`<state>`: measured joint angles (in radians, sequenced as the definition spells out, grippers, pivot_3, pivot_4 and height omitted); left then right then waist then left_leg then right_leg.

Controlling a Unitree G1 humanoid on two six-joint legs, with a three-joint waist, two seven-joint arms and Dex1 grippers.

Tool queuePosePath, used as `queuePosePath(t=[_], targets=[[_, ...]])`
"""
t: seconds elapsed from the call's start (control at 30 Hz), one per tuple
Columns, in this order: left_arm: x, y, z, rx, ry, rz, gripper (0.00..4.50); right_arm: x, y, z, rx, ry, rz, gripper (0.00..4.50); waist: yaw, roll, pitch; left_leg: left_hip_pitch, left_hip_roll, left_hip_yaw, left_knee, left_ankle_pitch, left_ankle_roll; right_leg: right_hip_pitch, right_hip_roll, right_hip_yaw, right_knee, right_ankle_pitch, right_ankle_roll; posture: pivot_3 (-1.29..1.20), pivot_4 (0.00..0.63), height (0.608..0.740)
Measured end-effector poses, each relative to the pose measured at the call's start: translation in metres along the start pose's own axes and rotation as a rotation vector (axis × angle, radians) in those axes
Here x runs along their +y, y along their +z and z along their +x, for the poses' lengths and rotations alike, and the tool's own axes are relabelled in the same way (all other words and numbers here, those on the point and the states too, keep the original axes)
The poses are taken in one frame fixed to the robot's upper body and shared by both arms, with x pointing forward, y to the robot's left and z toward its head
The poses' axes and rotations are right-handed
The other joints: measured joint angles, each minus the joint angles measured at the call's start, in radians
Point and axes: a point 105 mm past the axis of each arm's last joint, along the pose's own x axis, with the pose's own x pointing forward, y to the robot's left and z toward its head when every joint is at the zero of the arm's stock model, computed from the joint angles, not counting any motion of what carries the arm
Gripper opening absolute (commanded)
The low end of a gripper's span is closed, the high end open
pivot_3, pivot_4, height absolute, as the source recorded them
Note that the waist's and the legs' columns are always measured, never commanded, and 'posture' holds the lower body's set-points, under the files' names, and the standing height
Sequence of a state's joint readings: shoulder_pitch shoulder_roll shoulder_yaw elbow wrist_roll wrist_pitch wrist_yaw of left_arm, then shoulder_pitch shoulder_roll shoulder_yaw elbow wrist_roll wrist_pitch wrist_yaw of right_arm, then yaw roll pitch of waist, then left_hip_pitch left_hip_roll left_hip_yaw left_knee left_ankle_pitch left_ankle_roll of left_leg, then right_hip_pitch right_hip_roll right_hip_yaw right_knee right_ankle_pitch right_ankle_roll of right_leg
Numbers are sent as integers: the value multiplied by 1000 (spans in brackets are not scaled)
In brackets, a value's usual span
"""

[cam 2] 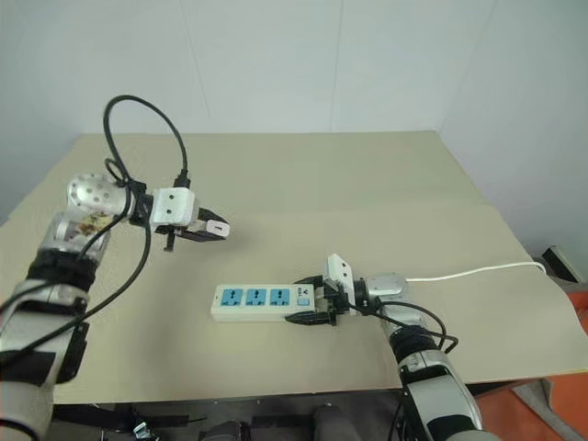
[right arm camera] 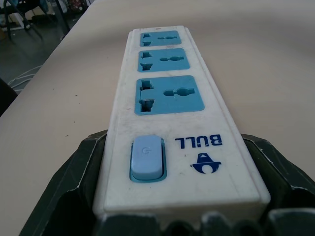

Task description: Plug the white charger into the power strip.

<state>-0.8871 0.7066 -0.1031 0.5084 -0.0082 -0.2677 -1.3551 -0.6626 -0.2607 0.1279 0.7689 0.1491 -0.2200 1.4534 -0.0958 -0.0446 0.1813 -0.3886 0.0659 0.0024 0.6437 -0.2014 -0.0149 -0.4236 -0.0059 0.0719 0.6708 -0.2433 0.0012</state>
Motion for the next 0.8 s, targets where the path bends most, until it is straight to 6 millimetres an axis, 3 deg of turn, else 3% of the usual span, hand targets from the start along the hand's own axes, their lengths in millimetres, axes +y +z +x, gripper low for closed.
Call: queuePosePath(t=[0.17,0.33,0.5,0.8], targets=[[-14,48,18,-367,236,-194,1022,-2,-3,3,1,-12,7,3423,-1,-3,-4,5,0,1,0,0,0,4,-1,1,0,0,0,0,150,740],[-34,69,22,-464,261,-308,1022,-4,-5,4,9,-24,2,3423,-4,-4,-5,10,1,-1,-1,0,0,8,2,1,2,0,0,0,150,740],[-59,71,37,-478,180,-386,1022,-4,-8,3,13,-31,8,3423,-4,-4,-4,20,1,0,-1,0,0,19,2,1,-2,0,0,0,150,740],[-75,63,48,-517,120,-487,1022,-5,-8,3,16,-27,5,3423,-6,-3,-5,20,1,0,-2,0,0,19,2,1,-5,0,0,0,150,740]])
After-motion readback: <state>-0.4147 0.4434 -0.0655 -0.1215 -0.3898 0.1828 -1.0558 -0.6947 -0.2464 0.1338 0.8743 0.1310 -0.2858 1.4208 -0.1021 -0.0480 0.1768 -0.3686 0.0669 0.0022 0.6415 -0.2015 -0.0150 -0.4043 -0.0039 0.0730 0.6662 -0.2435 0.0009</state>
